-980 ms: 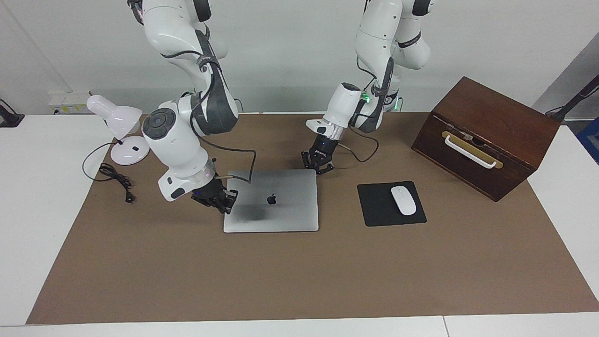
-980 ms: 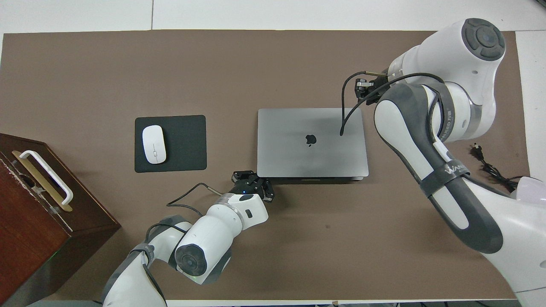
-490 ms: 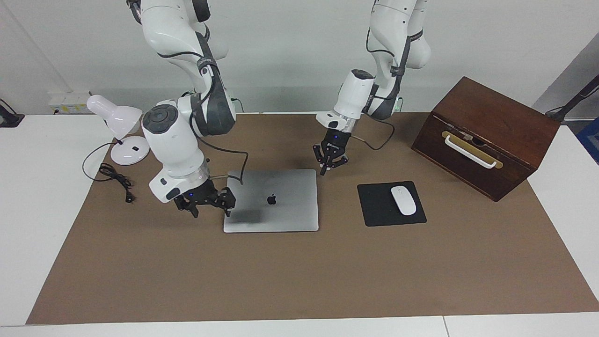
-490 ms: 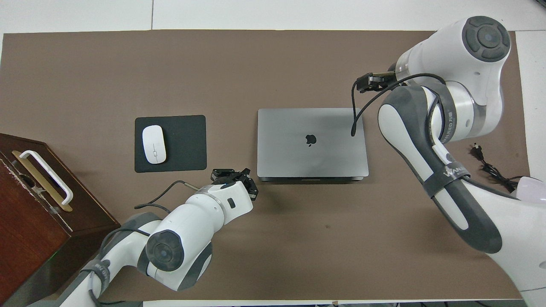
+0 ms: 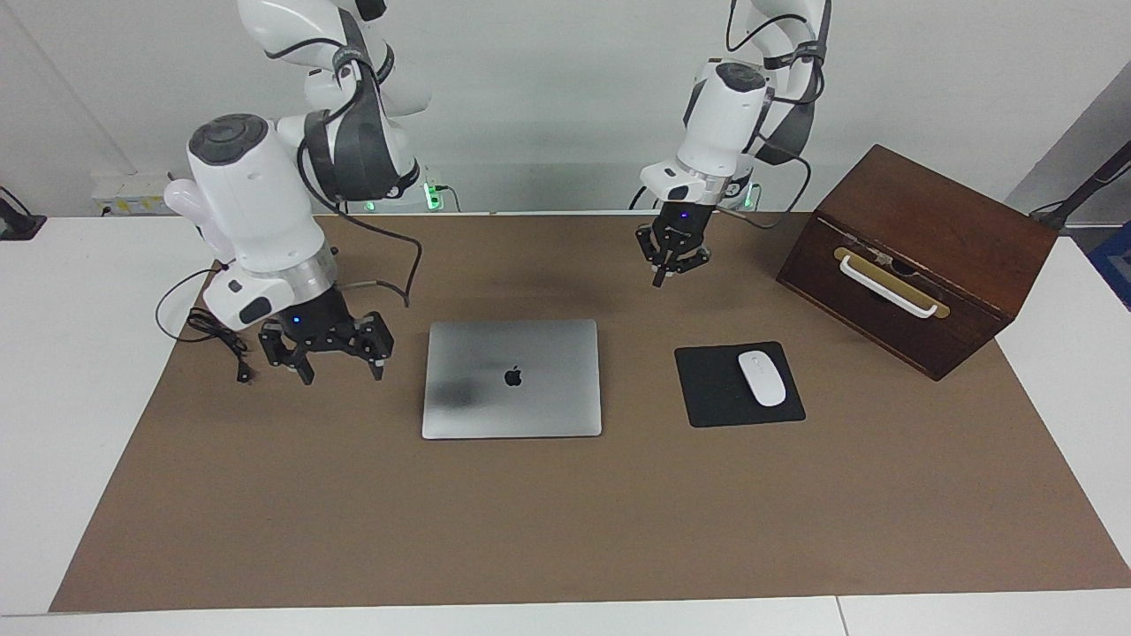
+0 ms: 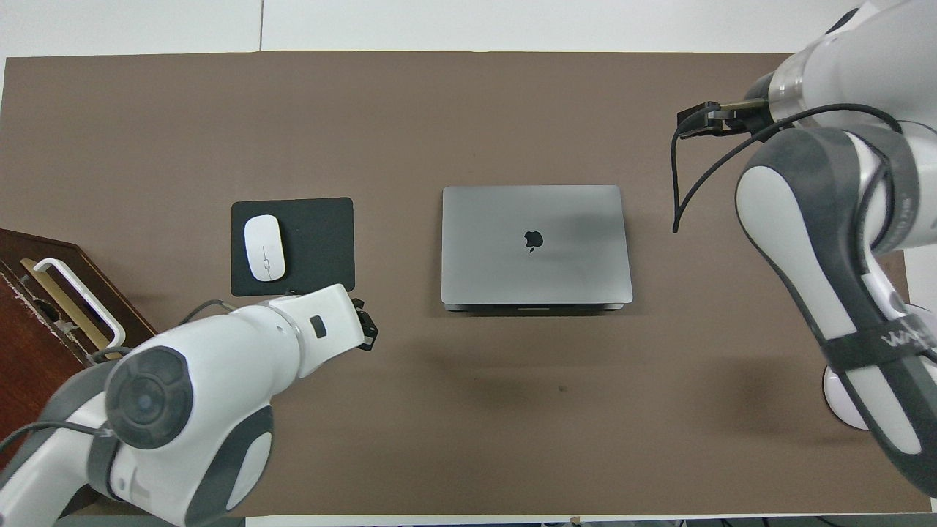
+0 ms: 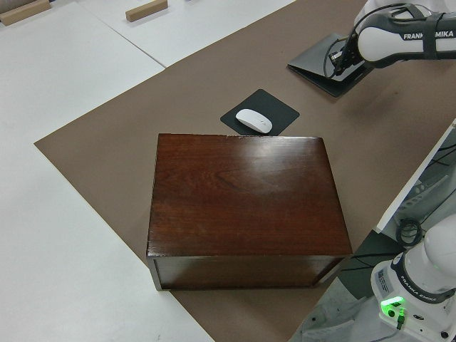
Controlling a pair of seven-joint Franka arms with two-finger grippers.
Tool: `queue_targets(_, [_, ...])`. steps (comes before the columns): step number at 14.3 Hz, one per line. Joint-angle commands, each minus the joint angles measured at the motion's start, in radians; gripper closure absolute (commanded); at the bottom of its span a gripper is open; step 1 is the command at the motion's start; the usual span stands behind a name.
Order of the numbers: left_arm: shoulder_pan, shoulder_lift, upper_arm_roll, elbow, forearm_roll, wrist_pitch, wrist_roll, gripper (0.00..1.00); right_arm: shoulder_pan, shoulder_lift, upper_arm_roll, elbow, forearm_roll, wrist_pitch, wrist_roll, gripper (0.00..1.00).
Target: Close laptop with both arms
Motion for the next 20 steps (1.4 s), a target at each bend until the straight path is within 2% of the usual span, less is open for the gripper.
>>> queue_targets(1, [0.067, 0.008, -0.005, 0.105, -0.009, -0.155, 0.03, 1.0, -0.041, -0.102, 0.011, -0.104, -0.016, -0.04, -0.029, 0.0])
queue_targets(2, [0.084, 0.008, -0.005, 0.133, -0.006, -0.209, 0.031, 1.0, -0.046, -0.124, 0.011, -0.13, -0.016, -0.037, -0.036, 0.0])
queue_targets(3, [0.098, 0.009, -0.005, 0.159, -0.003, -0.258, 0.028, 0.91, -0.066, -0.131, 0.011, -0.137, -0.016, -0.04, -0.05, 0.0])
queue_targets(4, [0.116, 0.008, -0.003, 0.184, -0.001, -0.307, 0.024, 0.75, -0.079, -0.132, 0.011, -0.137, -0.016, -0.044, -0.07, 0.0])
queue_targets(5, [0.141, 0.008, -0.005, 0.207, -0.001, -0.347, 0.024, 0.46, -0.092, -0.133, 0.011, -0.137, -0.016, -0.047, -0.09, 0.0])
queue_targets(6, [0.17, 0.008, -0.003, 0.225, 0.0, -0.379, 0.025, 0.0, -0.106, -0.148, 0.013, -0.144, -0.015, -0.053, -0.098, 0.0])
queue_targets(7, [0.196, 0.006, -0.003, 0.239, 0.0, -0.395, 0.028, 0.0, -0.109, -0.18, 0.013, -0.17, -0.013, -0.052, -0.087, 0.0])
queue_targets(9, [0.236, 0.008, -0.003, 0.26, 0.0, -0.42, 0.027, 0.0, -0.097, -0.208, 0.011, -0.142, -0.018, -0.064, -0.092, 0.0])
queue_targets(11, [0.299, 0.008, -0.003, 0.282, 0.0, -0.429, 0.025, 0.0, -0.101, -0.22, 0.013, -0.061, -0.024, -0.208, -0.09, 0.0])
queue_targets(14, [0.418, 0.022, -0.005, 0.349, 0.0, -0.464, 0.022, 0.0, -0.133, -0.231, 0.002, 0.007, -0.022, -0.293, -0.118, 0.0])
queue_targets(16, [0.469, 0.04, -0.005, 0.407, 0.041, -0.496, 0.022, 0.0, -0.142, -0.292, 0.001, -0.072, -0.016, -0.369, -0.116, 0.0])
queue_targets(17, [0.474, 0.055, -0.005, 0.438, 0.055, -0.513, 0.022, 0.0, -0.142, -0.331, 0.001, -0.123, -0.016, -0.365, -0.11, 0.0])
queue_targets(20, [0.517, 0.113, -0.002, 0.553, 0.057, -0.567, 0.02, 0.0, -0.142, -0.342, 0.001, -0.134, -0.015, -0.362, -0.113, 0.0])
